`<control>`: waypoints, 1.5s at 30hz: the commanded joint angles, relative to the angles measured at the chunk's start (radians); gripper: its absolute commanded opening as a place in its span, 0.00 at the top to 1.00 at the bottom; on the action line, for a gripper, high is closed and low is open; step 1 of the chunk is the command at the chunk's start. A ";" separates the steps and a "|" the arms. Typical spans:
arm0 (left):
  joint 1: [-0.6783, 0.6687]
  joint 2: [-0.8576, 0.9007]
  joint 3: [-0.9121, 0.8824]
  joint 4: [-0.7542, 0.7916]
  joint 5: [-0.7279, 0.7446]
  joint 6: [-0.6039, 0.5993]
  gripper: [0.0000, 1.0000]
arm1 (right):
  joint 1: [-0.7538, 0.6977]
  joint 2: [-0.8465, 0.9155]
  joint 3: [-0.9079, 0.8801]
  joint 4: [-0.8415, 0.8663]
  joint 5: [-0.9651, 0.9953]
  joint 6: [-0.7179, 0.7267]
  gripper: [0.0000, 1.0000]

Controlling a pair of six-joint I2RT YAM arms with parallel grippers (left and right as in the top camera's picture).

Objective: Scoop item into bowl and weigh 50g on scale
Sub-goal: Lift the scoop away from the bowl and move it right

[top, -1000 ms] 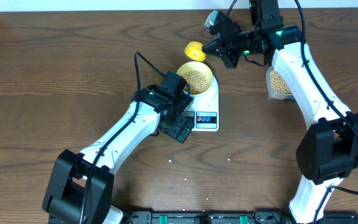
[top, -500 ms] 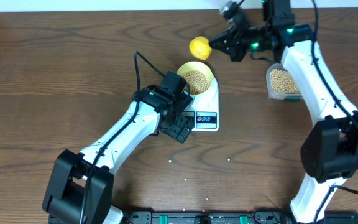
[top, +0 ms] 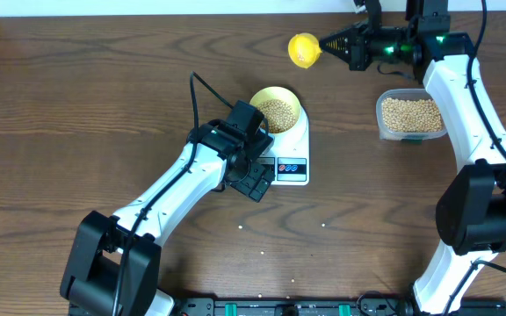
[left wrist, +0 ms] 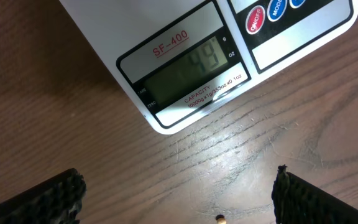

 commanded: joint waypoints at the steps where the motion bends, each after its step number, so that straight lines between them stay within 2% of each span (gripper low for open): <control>1: 0.000 0.003 -0.014 -0.003 -0.013 -0.009 0.02 | -0.008 0.000 0.018 0.035 -0.030 0.018 0.99; 11: 0.000 0.003 -0.013 0.026 -0.013 -0.009 0.02 | -0.016 0.000 0.018 0.236 -0.031 0.034 0.99; 27: 0.000 0.003 -0.013 0.026 -0.013 -0.009 0.02 | -0.022 0.000 0.018 0.255 -0.024 0.035 0.99; 37: 0.000 0.003 -0.013 0.014 -0.013 -0.009 0.02 | -0.067 0.000 0.018 0.066 -0.026 0.220 0.99; 41: 0.000 0.003 -0.013 0.015 -0.013 -0.009 0.02 | -0.115 0.000 0.018 -0.048 -0.027 0.297 0.99; 45: 0.000 0.003 -0.013 0.015 -0.013 -0.009 0.02 | -0.172 0.000 0.018 -0.201 -0.027 0.315 0.99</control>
